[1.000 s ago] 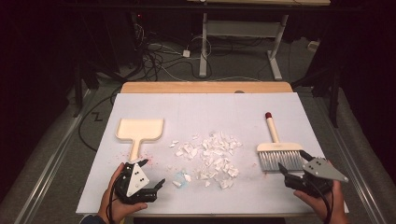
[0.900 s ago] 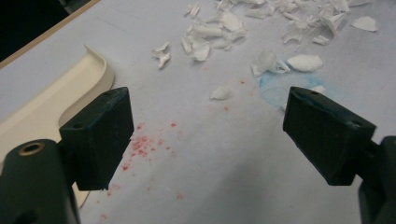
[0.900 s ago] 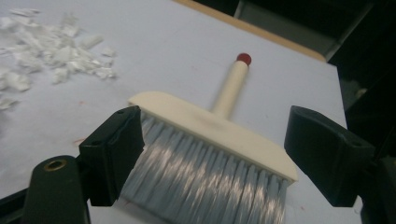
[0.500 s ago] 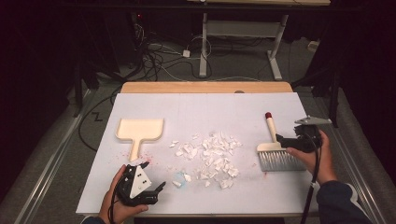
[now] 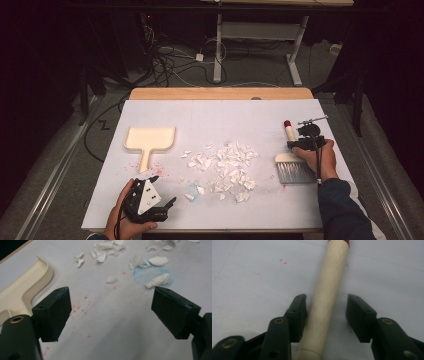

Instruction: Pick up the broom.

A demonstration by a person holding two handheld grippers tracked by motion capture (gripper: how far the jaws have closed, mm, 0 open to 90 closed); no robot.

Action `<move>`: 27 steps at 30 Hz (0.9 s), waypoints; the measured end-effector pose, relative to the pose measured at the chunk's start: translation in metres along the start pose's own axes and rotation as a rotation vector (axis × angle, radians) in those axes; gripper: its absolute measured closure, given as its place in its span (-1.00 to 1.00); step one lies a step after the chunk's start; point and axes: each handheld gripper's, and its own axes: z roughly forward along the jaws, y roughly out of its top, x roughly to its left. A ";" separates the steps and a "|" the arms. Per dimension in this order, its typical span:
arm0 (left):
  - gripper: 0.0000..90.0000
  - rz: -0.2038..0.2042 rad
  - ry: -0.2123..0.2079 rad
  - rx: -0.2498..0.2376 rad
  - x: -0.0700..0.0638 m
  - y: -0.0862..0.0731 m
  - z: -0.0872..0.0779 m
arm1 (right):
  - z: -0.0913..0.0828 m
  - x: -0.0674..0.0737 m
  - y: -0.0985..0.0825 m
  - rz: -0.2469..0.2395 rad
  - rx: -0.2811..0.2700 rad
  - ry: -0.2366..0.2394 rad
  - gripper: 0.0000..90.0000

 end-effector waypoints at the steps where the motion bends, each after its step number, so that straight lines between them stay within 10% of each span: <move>1: -0.66 -0.003 -0.002 0.001 0.000 0.000 0.000 | 0.000 0.001 0.000 0.001 -0.004 0.007 0.29; 15: -0.65 0.001 -0.012 -0.007 -0.001 0.001 0.000 | -0.002 0.007 -0.003 0.034 -0.037 -0.001 0.58; 27: -0.65 -0.006 -0.010 -0.010 -0.003 0.003 -0.001 | -0.056 0.007 -0.023 0.006 -0.314 0.052 0.58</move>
